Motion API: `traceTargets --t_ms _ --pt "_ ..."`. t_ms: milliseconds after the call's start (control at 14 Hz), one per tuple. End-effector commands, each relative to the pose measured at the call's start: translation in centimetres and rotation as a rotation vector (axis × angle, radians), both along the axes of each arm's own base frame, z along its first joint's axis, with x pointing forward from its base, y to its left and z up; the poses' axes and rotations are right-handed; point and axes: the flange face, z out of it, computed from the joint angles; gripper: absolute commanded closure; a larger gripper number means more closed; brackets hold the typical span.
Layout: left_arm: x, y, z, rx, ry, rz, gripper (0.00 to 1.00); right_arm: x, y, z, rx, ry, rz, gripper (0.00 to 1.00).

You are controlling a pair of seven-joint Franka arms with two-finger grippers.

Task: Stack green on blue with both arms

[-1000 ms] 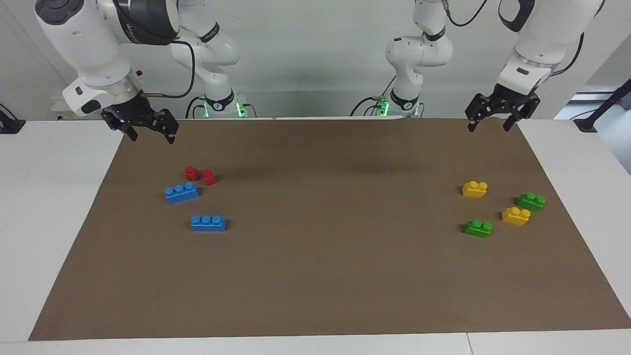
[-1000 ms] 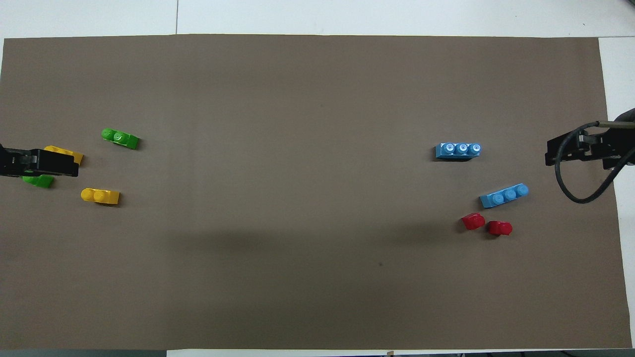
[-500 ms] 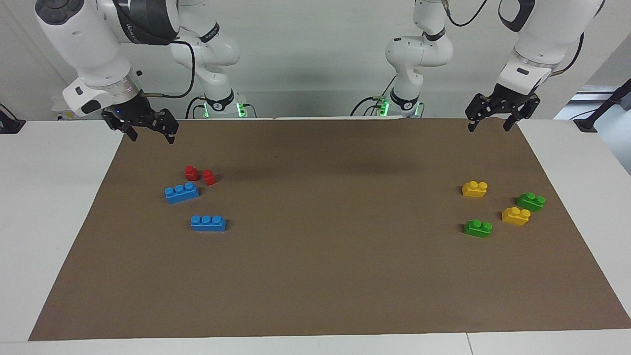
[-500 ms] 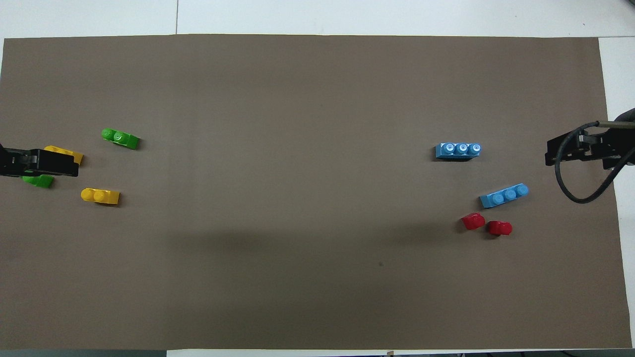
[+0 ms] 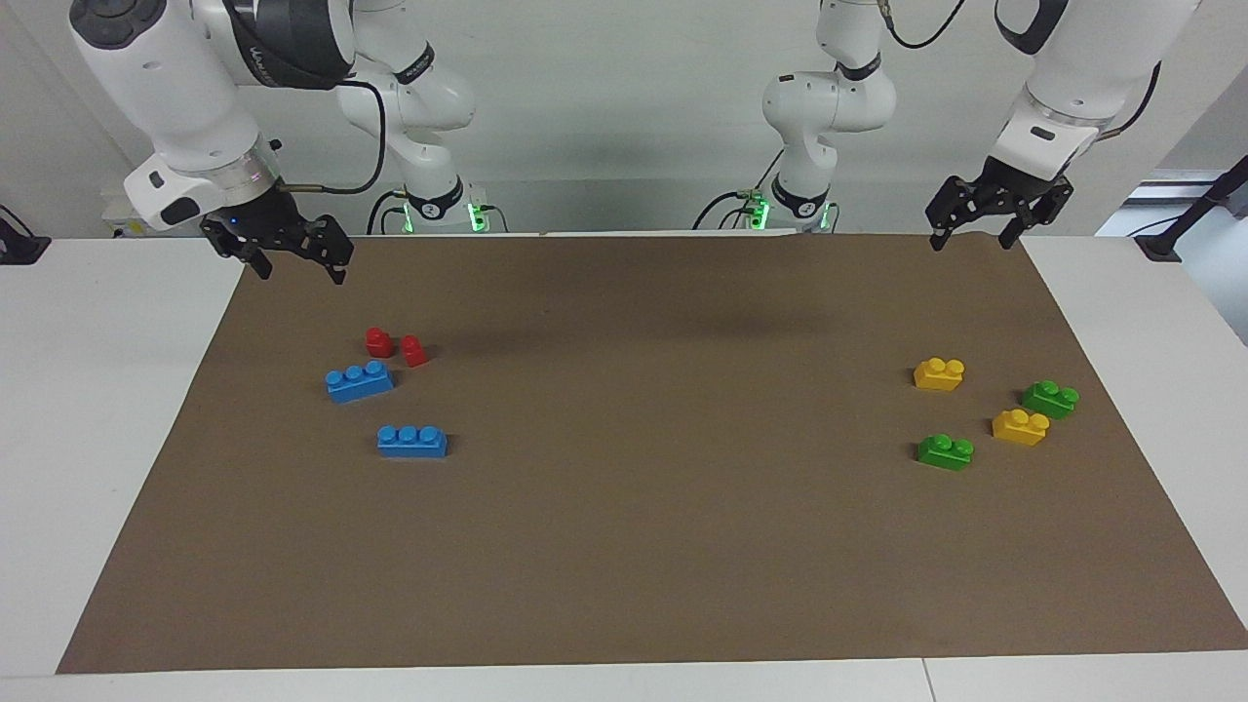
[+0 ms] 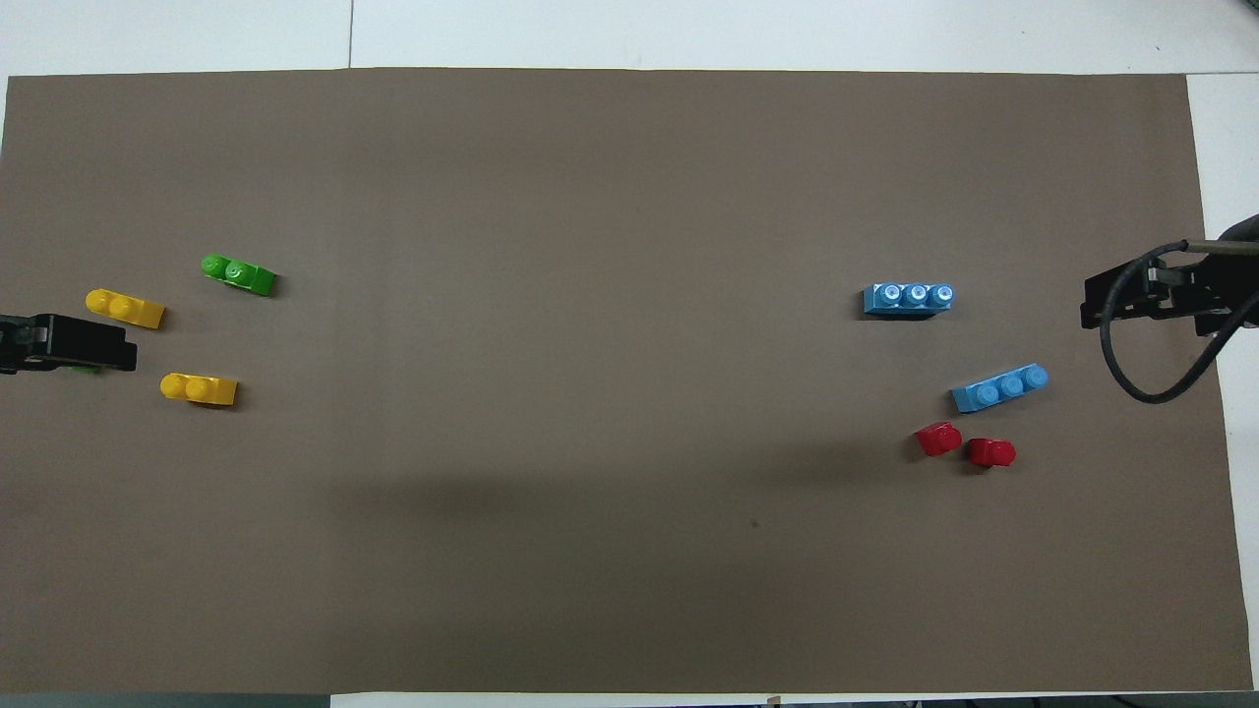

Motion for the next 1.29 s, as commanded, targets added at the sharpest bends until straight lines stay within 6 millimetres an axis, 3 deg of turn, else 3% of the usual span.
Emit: traceTargets --t_ms 0,429,643,1000,1214 --pt "-1.0 0.4 0.7 -0.011 0.004 0.011 0.0 -0.2 -0.5 0.0 -0.008 0.012 0.011 0.0" --pt "-1.3 0.5 0.8 -0.012 -0.002 0.015 0.0 -0.2 -0.5 0.0 -0.008 0.012 0.011 0.0" --pt "-1.4 1.2 -0.1 -0.014 -0.024 0.038 0.0 -0.2 -0.4 0.0 -0.008 0.012 0.013 0.0" --pt "0.0 1.6 -2.6 -0.034 -0.112 0.333 0.0 -0.2 -0.5 0.0 -0.008 0.012 0.016 0.0" --pt "0.8 1.6 -4.4 -0.045 -0.124 0.496 0.0 -0.1 -2.1 -0.1 -0.007 0.006 -0.016 0.0"
